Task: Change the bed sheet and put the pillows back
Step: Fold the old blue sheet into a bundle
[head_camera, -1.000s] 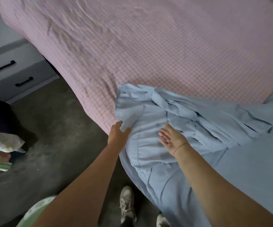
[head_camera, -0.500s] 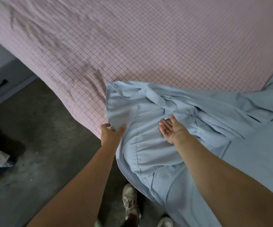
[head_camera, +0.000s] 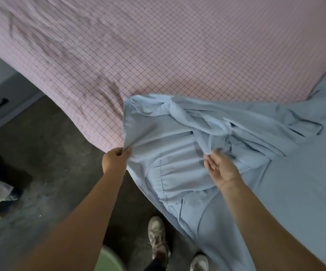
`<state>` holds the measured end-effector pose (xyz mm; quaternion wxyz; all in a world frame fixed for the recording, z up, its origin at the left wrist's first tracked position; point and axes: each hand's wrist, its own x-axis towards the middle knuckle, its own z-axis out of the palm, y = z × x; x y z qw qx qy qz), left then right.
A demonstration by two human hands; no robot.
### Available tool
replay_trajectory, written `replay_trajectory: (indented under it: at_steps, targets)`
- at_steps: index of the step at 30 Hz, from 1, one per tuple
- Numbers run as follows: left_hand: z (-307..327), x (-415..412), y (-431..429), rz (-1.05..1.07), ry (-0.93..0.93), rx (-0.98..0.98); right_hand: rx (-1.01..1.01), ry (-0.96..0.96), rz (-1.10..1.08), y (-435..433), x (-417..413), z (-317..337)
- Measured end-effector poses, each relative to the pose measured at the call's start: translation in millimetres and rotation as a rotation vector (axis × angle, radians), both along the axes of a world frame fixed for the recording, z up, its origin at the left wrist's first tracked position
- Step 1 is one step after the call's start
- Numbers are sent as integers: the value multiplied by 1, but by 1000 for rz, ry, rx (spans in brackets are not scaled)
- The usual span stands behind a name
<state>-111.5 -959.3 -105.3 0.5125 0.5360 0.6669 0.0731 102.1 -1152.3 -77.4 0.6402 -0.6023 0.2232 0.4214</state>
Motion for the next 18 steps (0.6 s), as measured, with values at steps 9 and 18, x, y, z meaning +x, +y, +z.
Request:
replay_trajectory:
  at_steps: [9, 18]
  targets:
    - [32, 39, -74, -144, 106, 134, -158, 87, 24, -157, -79, 31]
    - [90, 68, -270, -408, -454, -811, -23, 31, 228, -237, -120, 81]
